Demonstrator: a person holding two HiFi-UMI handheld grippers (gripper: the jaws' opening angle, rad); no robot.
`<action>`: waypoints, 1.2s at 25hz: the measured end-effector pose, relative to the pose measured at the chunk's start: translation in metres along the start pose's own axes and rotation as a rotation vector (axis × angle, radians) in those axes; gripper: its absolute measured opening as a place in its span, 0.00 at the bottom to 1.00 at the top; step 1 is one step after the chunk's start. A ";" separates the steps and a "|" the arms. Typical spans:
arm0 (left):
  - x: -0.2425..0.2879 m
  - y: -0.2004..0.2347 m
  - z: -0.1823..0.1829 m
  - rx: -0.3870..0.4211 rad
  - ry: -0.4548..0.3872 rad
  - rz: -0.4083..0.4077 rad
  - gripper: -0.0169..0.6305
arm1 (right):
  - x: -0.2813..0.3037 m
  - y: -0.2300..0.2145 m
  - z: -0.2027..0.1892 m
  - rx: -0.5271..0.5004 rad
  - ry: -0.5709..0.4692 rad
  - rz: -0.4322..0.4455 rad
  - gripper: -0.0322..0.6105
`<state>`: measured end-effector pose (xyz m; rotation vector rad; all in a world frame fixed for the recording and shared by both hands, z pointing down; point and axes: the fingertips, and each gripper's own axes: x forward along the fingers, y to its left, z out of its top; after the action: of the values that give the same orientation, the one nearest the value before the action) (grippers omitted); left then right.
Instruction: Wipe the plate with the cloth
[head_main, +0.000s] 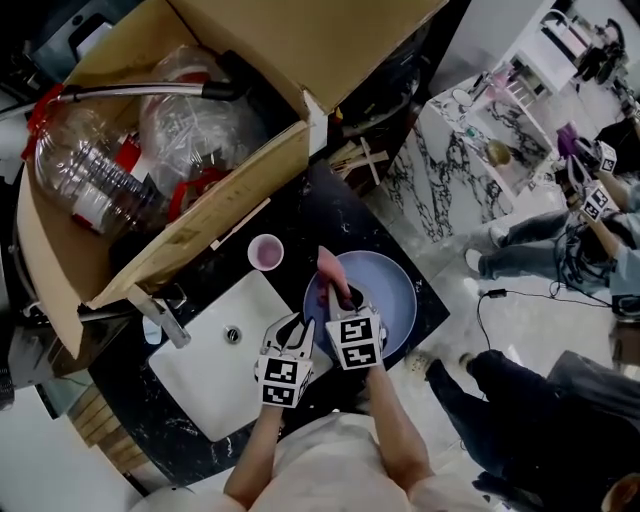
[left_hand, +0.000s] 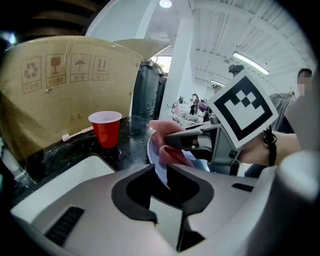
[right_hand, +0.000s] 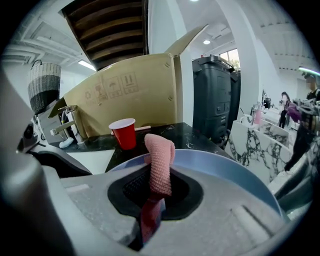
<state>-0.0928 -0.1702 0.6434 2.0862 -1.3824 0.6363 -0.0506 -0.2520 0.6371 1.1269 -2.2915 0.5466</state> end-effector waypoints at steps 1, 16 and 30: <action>0.000 0.000 0.000 -0.001 -0.001 -0.001 0.14 | 0.000 -0.003 -0.001 0.002 0.003 -0.007 0.09; 0.000 0.000 -0.001 -0.003 0.002 0.000 0.14 | -0.023 -0.057 -0.019 0.036 0.028 -0.141 0.09; -0.004 -0.003 -0.002 0.000 -0.004 -0.006 0.14 | -0.052 -0.086 -0.022 0.043 0.012 -0.239 0.09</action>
<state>-0.0919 -0.1653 0.6423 2.0921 -1.3772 0.6303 0.0525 -0.2579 0.6332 1.3909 -2.1039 0.5095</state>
